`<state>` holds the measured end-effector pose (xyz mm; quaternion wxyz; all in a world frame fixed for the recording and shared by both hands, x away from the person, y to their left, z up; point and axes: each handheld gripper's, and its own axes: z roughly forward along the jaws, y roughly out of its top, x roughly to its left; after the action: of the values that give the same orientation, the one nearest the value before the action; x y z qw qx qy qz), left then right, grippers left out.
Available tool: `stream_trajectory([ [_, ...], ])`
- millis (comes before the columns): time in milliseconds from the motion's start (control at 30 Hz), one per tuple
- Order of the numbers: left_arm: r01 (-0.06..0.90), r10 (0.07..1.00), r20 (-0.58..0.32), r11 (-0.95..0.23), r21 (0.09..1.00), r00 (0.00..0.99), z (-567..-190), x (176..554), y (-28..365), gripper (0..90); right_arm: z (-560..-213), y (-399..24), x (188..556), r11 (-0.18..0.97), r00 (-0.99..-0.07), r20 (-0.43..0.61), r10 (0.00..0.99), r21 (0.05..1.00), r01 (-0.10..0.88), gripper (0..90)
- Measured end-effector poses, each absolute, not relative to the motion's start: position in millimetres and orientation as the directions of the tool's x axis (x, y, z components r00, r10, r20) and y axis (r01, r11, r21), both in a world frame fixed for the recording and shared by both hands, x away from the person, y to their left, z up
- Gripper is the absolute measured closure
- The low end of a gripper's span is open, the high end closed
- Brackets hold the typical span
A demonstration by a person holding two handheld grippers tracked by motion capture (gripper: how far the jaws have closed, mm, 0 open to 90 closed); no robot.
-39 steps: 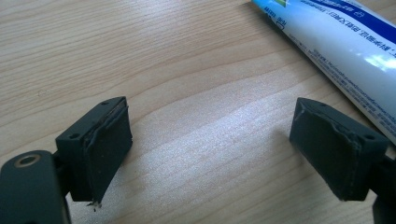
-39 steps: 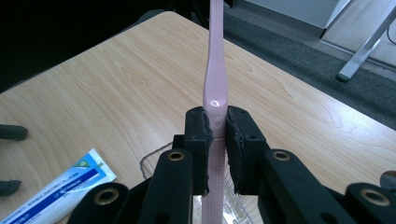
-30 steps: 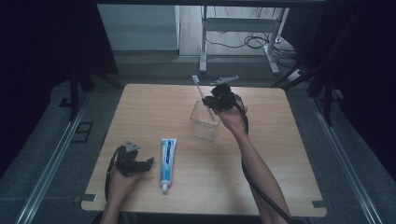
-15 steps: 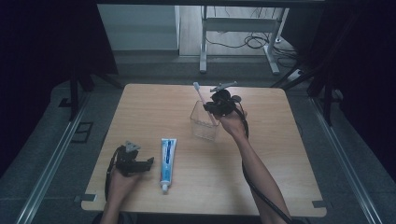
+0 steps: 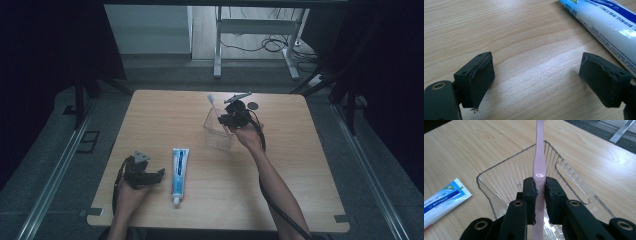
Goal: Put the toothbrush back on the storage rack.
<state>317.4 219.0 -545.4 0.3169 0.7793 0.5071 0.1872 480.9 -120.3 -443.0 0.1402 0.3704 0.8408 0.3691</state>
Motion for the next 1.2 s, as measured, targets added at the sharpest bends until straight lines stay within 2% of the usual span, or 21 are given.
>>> stream_trajectory([
  [833,0.672,0.909,-0.029,-0.285,0.684,0.415,-545,317,219,12.8,-457,-112,487,0.493,-0.680,0.060,0.731,0.643,0.586,77.4],
  [1200,0.671,0.909,-0.028,-0.287,0.684,0.417,-545,318,219,12.8,-455,-112,486,0.499,-0.686,0.057,0.725,0.643,0.581,69.5],
])
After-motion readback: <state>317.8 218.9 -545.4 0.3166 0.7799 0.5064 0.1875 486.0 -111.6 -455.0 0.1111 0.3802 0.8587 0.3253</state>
